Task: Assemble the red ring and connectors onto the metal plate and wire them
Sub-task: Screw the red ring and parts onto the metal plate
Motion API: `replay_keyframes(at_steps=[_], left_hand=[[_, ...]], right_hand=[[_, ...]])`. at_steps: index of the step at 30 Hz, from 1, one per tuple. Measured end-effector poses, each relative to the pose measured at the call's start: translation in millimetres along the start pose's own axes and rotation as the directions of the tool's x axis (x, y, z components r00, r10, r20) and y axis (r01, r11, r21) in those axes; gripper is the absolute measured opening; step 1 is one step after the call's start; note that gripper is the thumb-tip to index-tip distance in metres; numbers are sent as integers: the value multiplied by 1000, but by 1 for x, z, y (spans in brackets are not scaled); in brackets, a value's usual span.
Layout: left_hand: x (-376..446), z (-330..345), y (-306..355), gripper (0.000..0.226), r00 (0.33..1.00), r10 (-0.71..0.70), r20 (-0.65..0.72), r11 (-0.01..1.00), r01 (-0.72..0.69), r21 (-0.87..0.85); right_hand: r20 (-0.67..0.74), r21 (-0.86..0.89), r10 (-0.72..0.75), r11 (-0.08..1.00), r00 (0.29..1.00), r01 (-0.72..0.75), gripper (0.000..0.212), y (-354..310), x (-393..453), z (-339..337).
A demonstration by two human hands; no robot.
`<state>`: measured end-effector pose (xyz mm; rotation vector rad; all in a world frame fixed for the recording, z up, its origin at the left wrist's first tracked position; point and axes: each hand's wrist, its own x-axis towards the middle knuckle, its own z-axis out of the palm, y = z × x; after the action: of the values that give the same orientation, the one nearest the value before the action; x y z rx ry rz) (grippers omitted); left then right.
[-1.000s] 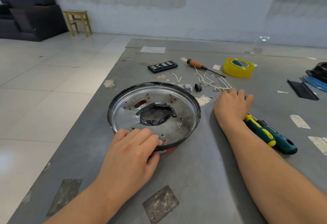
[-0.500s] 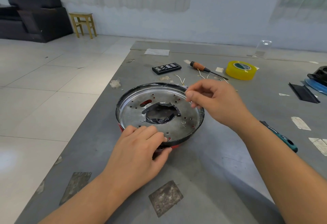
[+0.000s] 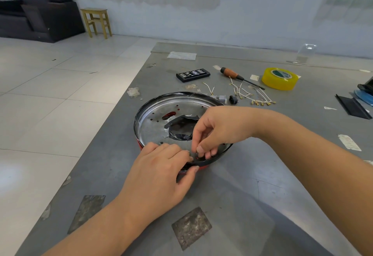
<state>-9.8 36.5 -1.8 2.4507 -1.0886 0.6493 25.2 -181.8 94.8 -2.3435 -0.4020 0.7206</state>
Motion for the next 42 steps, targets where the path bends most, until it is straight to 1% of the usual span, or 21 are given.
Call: replay_keyframes(at_steps=[5,16,20,28,32,39,42], left_hand=[[0,2,-1,31,1000,-1,-13,1000,1,6],[-1,4,-1,31,999,5,-38,1000,-5,3],[-1,5,-1,30,998,4,-68,1000,-4,2],[-2,8,-2,29,997,-5,-73,1000,4,-10],[-4,10,-3,29,996,-19,-89,1000,18,-11],[-4,11,-6,30,998,-39,-54,997,35,-74],[-4,11,-6,30,998,-44,-36,996,41,-77]], right_hand=[[24,-115,25,993,999,-22,4,0,6,0],[8,-115,49,992,999,-48,2,3,11,2],[11,-137,62,989,998,-60,3,1,12,2],[6,-173,94,981,996,-92,4,-3,14,2],[27,-154,124,981,992,-119,6,-5,17,2],[36,-120,182,977,983,-176,10,-5,22,3],[37,-110,198,975,980,-193,7,-5,25,3]])
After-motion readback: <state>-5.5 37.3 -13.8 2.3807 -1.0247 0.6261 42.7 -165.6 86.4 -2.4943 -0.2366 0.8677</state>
